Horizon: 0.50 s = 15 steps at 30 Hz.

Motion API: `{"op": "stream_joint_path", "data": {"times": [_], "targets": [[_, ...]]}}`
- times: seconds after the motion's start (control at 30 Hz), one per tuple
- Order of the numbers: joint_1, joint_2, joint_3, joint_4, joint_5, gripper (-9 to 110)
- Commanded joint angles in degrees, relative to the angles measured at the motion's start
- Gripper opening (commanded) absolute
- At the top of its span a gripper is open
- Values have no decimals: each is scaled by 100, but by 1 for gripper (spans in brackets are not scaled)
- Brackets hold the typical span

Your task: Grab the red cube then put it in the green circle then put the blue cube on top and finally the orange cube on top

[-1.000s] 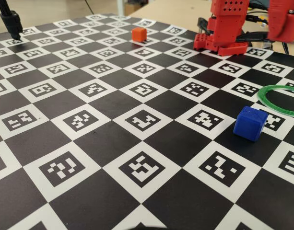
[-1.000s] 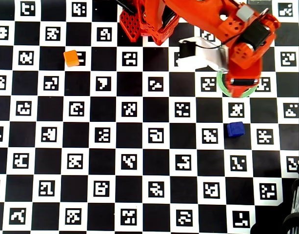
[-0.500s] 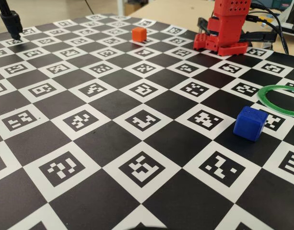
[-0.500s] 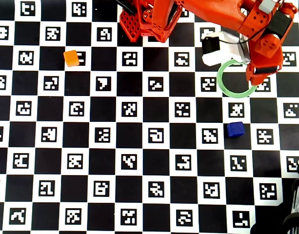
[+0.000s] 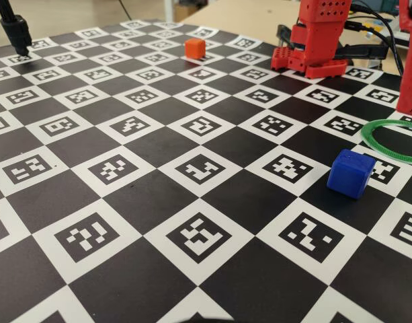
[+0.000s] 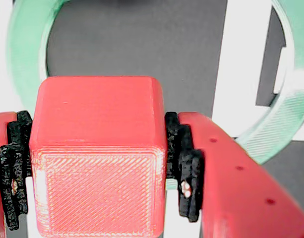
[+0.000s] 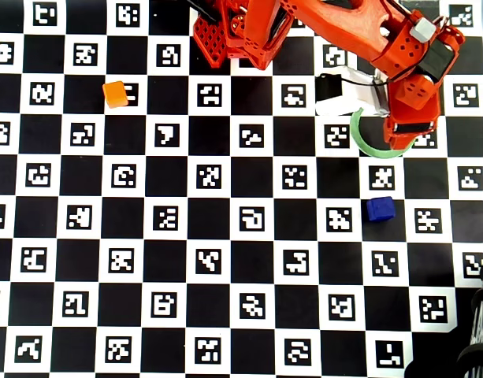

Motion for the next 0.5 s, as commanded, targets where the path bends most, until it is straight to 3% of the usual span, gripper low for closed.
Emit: {"op": "stream_joint_path", "data": {"times": [0.0, 0.47], "targets": [[-9, 167, 44, -149, 26, -3], [-431, 26, 773, -993, 18, -2]]}}
